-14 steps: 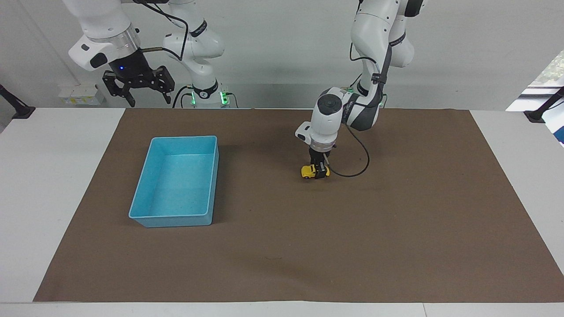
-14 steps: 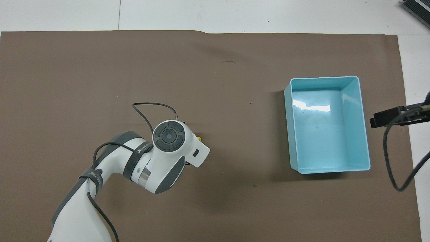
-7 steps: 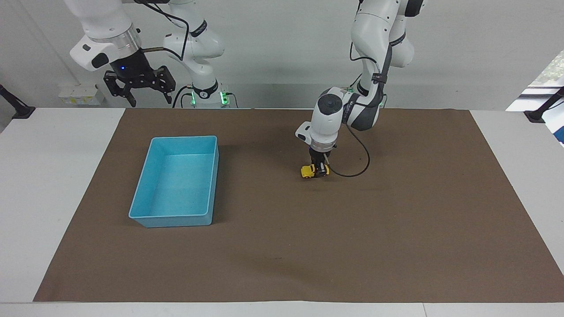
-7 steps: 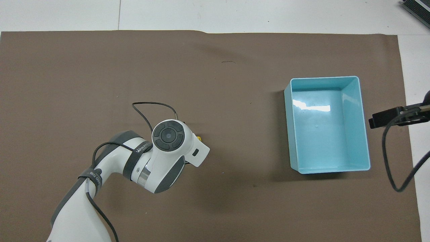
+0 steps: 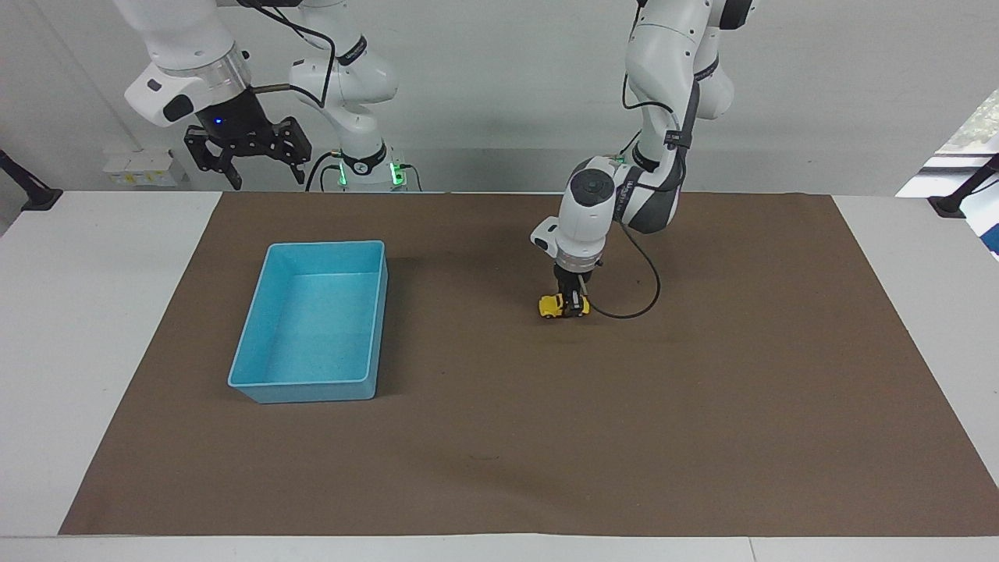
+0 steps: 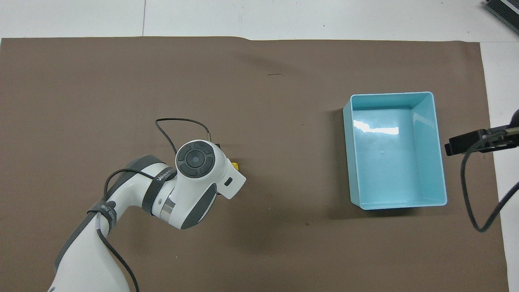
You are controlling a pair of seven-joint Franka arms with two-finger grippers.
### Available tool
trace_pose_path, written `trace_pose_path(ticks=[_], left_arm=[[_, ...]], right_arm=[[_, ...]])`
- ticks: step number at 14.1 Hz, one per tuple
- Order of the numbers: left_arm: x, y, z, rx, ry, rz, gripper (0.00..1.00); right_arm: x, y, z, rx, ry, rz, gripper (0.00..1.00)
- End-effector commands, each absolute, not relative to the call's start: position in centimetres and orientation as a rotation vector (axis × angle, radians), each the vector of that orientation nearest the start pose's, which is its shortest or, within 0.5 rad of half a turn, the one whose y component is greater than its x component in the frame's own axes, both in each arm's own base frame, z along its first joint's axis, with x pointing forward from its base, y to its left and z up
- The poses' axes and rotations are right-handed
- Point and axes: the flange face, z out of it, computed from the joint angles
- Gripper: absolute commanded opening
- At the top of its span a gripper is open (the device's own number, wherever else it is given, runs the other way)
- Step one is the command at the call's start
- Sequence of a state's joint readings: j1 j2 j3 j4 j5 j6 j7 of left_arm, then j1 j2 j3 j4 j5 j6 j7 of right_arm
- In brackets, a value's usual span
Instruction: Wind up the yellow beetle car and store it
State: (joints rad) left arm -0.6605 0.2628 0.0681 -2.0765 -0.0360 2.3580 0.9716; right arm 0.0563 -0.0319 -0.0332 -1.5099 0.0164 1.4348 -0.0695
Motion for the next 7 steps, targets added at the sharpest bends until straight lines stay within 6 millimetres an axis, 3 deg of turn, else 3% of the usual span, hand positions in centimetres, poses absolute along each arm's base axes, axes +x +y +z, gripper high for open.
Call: trace_pose_path(ticks=[1, 4, 7], left_arm=[[48.8, -30.7, 30.4, -2.24, 2.216, -0.045, 0.0], [48.5, -29.2, 29.7, -2.225, 2.222, -0.08, 0.0], [49.4, -26.6, 29.2, -2.218, 2.227, -0.076, 0.0]], right_arm=[[52.3, 1.3, 65.9, -3.11, -0.136, 0.052, 1.0], [52.3, 1.2, 65.9, -3.11, -0.133, 0.049, 1.0], [52.3, 1.2, 65.9, -3.11, -0.133, 0.049, 1.0]])
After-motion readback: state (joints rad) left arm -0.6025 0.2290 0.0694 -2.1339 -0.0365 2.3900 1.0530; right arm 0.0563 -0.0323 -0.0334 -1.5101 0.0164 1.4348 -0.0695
